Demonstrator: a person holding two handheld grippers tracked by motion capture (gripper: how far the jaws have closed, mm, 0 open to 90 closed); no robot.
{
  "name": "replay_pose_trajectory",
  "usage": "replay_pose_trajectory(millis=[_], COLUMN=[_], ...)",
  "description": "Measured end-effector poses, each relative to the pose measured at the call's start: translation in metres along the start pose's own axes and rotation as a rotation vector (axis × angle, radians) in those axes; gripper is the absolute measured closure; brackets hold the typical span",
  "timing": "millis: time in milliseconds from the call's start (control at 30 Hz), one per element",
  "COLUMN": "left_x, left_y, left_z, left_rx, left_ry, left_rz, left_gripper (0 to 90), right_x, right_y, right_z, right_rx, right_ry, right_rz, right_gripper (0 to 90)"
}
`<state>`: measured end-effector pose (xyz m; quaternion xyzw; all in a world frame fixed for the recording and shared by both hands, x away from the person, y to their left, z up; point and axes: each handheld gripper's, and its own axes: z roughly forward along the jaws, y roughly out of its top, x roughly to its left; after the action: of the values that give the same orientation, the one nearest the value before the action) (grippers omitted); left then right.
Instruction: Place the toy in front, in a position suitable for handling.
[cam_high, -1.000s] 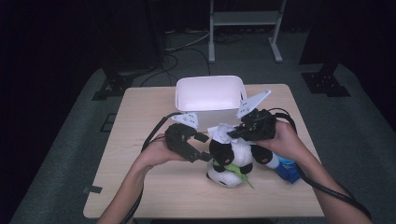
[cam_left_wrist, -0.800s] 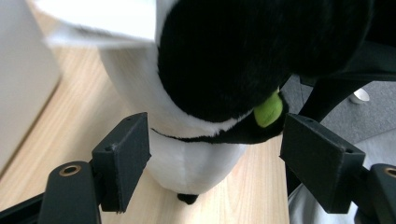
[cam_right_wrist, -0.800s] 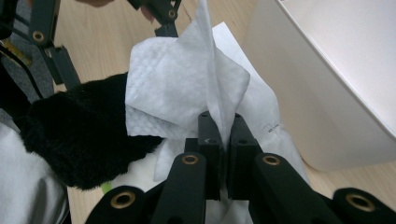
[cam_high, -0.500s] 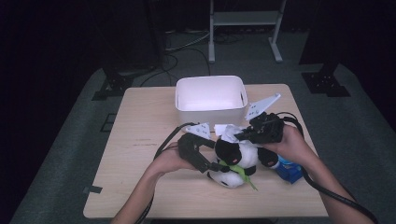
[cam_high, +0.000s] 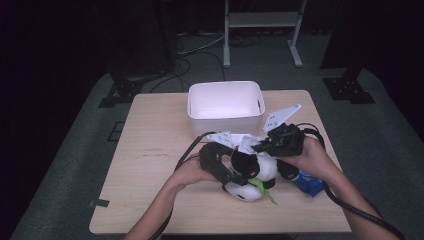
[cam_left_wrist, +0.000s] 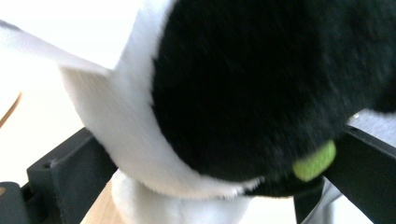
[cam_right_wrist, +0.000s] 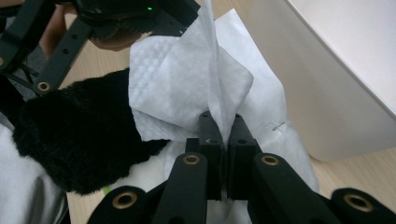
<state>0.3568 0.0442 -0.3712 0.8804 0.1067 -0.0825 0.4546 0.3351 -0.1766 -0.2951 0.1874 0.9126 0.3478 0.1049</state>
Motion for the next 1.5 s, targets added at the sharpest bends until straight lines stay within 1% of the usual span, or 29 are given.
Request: replay_pose_trajectory(millis=[67, 100, 167, 200, 267, 333, 433, 533, 567, 667, 700, 767, 800, 867, 900, 933, 967, 1067, 1167, 1267, 1300, 1400, 1500], left_x=[0.003, 0.003, 0.004, 0.003, 0.002, 0.001, 0.0, -0.004, -0.004, -0.007, -0.008, -0.008, -0.008, -0.008, -0.008, -0.008, -0.009, -0.01, -0.009, -0.009, -0.008, -0.008, -0.008], left_y=[-0.001, -0.002, -0.005, -0.005, -0.006, -0.008, -0.011, -0.015, -0.015, -0.017, -0.018, -0.019, -0.019, -0.017, -0.015, -0.014, -0.012, -0.006, -0.002, 0.001, 0.002, 0.005, 0.008], left_z=[-0.006, -0.01, -0.017, -0.019, -0.025, -0.033, -0.05, -0.071, -0.075, -0.088, -0.09, -0.088, -0.086, -0.081, -0.079, -0.076, -0.073, -0.061, -0.052, -0.045, -0.044, -0.038, -0.029], left_rx=[-0.022, -0.04, -0.047, -0.045, -0.036, -0.034, -0.029, -0.018, -0.014, 0.03, 0.043, 0.077, 0.083, 0.096, 0.1, 0.104, 0.107, 0.133, 0.152, 0.161, 0.167, 0.179, 0.196], left_ry=[-0.024, -0.03, -0.049, -0.045, -0.04, -0.025, 0.003, 0.033, 0.04, 0.08, 0.094, 0.113, 0.119, 0.124, 0.124, 0.122, 0.121, 0.116, 0.113, 0.111, 0.112, 0.107, 0.098], left_rz=[-0.013, -0.007, -0.003, -0.001, 0.002, 0.008, 0.014, 0.015, 0.017, 0.029, 0.025, 0.023, 0.024, 0.029, 0.027, 0.031, 0.038, 0.053, 0.061, 0.063, 0.066, 0.07, 0.083], left_gripper=[13.4, 19.7, 26.8, 28.4, 29.1, 30.0, 29.9, 29.9, 29.9, 29.9, 29.8, 29.5, 29.0, 28.2, 27.8, 27.7, 27.5, 26.7, 25.7, 25.3, 25.2, 24.9, 24.7], right_x=[0.0, 0.0, 0.001, 0.002, 0.005, 0.008, 0.011, 0.014, 0.015, 0.018, 0.019, 0.019, 0.018, 0.019, 0.018, 0.018, 0.017, 0.018, 0.021, 0.021, 0.02, 0.019, 0.02], right_y=[0.0, 0.001, 0.002, 0.005, 0.01, 0.016, 0.025, 0.033, 0.036, 0.041, 0.041, 0.039, 0.037, 0.034, 0.032, 0.031, 0.03, 0.029, 0.028, 0.024, 0.022, 0.019, 0.019], right_z=[0.0, -0.001, -0.003, -0.003, -0.001, 0.001, 0.005, 0.008, 0.011, 0.02, 0.023, 0.03, 0.035, 0.037, 0.037, 0.035, 0.033, 0.028, 0.027, 0.027, 0.027, 0.028, 0.03], right_rx=[-0.01, -0.018, -0.048, -0.058, -0.059, -0.067, -0.073, -0.084, -0.084, -0.074, -0.066, -0.037, -0.015, -0.003, -0.007, -0.006, -0.008, -0.019, -0.004, 0.003, 0.007, 0.017, 0.025], right_ry=[0.004, 0.016, 0.037, 0.057, 0.049, 0.055, 0.066, 0.094, 0.102, 0.112, 0.119, 0.12, 0.123, 0.114, 0.11, 0.113, 0.118, 0.127, 0.118, 0.112, 0.11, 0.099, 0.087], right_rz=[0.0, -0.001, 0.003, 0.0, -0.02, -0.032, -0.054, -0.056, -0.059, -0.071, -0.07, -0.072, -0.067, -0.07, -0.072, -0.066, -0.072, -0.08, -0.09, -0.085, -0.076, -0.08, -0.09], right_gripper=[86.6, 86.6, 86.6, 86.6, 86.6, 86.6, 86.5, 86.4, 86.4, 86.4, 86.3, 86.2, 86.2, 86.2, 86.2, 86.1, 86.1, 86.0, 86.0, 85.9, 85.9, 85.9, 85.9])
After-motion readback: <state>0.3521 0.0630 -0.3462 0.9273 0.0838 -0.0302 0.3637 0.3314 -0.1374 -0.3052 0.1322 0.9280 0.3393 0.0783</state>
